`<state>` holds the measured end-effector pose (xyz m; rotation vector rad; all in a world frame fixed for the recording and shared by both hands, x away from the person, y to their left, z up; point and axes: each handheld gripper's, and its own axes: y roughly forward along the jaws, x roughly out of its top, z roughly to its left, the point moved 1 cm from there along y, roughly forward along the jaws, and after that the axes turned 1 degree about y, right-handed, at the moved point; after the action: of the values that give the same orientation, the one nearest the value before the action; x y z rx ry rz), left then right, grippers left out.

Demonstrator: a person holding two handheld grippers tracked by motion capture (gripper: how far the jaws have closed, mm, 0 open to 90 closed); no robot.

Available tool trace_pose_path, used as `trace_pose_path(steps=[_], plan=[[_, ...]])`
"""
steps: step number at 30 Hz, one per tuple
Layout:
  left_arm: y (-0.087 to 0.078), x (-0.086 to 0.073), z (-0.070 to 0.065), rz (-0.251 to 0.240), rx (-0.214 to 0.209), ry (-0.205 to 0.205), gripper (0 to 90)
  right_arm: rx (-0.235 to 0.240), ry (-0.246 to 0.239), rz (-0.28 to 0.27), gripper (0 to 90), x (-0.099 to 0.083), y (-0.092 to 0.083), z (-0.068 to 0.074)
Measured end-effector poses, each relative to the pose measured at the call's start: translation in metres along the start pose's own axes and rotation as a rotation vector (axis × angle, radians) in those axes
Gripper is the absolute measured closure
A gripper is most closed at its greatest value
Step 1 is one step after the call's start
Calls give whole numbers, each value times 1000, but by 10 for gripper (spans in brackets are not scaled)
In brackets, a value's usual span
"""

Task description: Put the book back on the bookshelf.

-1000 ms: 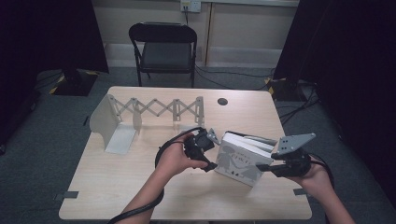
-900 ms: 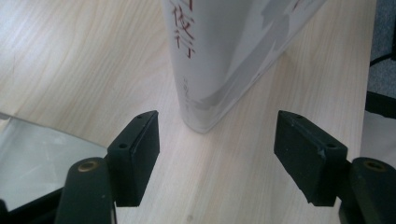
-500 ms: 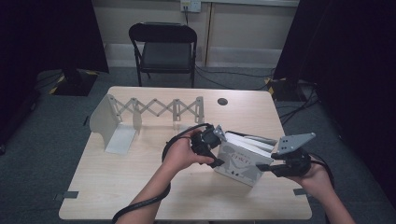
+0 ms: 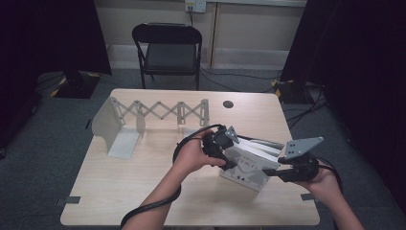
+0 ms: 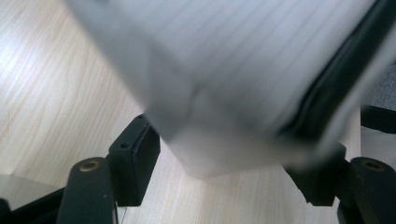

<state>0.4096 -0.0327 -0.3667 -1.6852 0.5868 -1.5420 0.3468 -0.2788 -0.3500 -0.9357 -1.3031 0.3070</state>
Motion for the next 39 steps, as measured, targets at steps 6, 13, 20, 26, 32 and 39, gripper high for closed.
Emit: trace_pose_path(steps=[6,13,20,26,32,39], plan=[[-3,3,-3,29,9,16,368,-13,-3,-7,653,-2,0,-1],[-10,3,-16,30,-23,35,392,-35,14,-19,593,-8,-2,-6],[-15,5,-26,43,-35,42,384,-43,15,-29,556,-11,-2,-6],[-16,11,-27,42,-21,31,356,-64,10,-24,510,-13,-1,-6],[-17,13,-25,56,-7,24,414,-58,22,-24,463,-20,0,-7],[-16,20,-26,50,-8,27,430,-87,55,-18,366,-34,4,-10]])
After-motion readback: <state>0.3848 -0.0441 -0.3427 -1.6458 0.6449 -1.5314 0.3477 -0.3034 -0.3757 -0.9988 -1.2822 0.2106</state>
